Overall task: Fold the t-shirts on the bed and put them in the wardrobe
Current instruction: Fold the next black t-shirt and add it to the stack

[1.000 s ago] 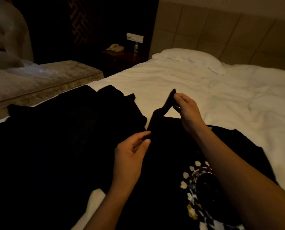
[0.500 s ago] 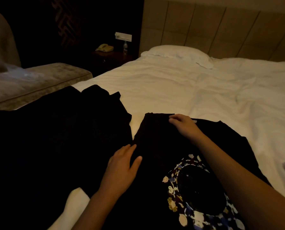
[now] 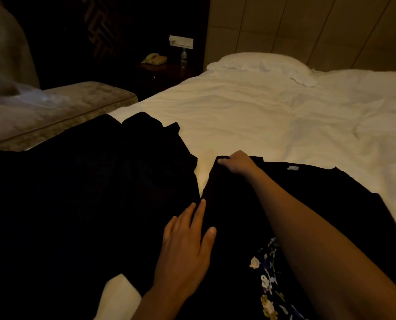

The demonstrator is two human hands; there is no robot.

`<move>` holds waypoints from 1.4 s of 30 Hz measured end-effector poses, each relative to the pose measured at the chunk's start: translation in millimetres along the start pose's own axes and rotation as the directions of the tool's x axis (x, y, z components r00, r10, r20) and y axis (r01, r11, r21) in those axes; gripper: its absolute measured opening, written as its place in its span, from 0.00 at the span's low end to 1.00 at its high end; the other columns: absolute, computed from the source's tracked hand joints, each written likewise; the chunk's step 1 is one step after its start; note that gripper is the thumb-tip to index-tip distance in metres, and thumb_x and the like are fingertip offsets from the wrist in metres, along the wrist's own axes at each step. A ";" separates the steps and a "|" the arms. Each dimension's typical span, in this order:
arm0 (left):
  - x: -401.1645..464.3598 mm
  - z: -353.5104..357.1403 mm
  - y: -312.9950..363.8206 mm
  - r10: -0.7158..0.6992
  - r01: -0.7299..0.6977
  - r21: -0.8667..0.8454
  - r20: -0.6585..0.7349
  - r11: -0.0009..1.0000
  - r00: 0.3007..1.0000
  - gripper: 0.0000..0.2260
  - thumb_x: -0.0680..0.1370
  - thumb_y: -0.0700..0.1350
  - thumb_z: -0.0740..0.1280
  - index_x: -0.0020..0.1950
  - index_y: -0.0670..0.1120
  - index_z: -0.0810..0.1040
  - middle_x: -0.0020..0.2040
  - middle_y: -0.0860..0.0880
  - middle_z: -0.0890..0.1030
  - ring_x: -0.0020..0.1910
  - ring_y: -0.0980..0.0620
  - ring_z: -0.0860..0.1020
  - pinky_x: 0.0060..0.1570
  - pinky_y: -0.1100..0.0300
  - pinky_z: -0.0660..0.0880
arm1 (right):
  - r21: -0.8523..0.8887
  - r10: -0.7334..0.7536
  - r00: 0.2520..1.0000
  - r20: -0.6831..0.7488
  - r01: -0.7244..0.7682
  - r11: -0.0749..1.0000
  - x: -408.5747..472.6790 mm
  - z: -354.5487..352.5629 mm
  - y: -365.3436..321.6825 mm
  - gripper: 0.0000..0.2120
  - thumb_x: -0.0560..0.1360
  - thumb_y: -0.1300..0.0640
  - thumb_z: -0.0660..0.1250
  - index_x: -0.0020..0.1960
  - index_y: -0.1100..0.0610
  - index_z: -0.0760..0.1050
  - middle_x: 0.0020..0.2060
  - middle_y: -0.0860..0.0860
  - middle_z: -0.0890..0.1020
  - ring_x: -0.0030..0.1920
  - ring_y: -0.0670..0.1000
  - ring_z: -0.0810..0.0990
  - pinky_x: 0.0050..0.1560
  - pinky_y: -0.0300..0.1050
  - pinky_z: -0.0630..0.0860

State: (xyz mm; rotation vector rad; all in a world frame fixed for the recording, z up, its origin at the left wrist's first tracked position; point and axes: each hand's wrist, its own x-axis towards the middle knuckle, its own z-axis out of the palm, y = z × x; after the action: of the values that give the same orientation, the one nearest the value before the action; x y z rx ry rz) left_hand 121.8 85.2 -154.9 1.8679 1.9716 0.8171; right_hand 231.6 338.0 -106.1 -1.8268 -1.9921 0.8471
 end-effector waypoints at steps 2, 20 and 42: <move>0.2 1.7 -1.4 -0.018 0.018 -0.015 -0.003 1.000 1.000 0.32 0.72 0.68 0.32 0.76 0.63 0.37 0.80 0.58 0.49 0.77 0.61 0.47 0.74 0.62 0.38 | 0.202 0.001 0.999 -0.053 0.009 0.979 3.2 -3.6 -1.0 0.24 0.77 0.52 0.68 0.29 0.56 0.60 0.26 0.51 0.65 0.27 0.50 0.66 0.26 0.42 0.60; -1.3 6.0 -0.9 0.075 -0.090 0.235 0.072 0.968 0.995 0.36 0.72 0.68 0.25 0.78 0.64 0.46 0.80 0.59 0.42 0.79 0.55 0.41 0.74 0.54 0.38 | -0.440 -0.162 0.965 -0.209 0.056 0.896 -57.7 -16.0 35.6 0.26 0.81 0.41 0.57 0.70 0.58 0.68 0.60 0.57 0.79 0.60 0.59 0.77 0.58 0.54 0.74; -10.8 -8.2 24.5 0.134 -0.148 0.100 0.136 0.984 0.982 0.40 0.72 0.73 0.36 0.76 0.59 0.64 0.79 0.58 0.54 0.78 0.58 0.44 0.76 0.50 0.40 | -0.364 -0.297 0.911 -0.285 0.183 0.913 -187.9 -7.7 91.1 0.25 0.83 0.45 0.55 0.76 0.55 0.63 0.76 0.52 0.65 0.77 0.51 0.58 0.76 0.46 0.53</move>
State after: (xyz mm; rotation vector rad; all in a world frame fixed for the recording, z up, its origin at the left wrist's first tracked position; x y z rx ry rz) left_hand 138.0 72.7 -135.7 2.0873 1.8563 0.6184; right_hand 334.9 157.4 -124.9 -1.6889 -2.1622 0.1154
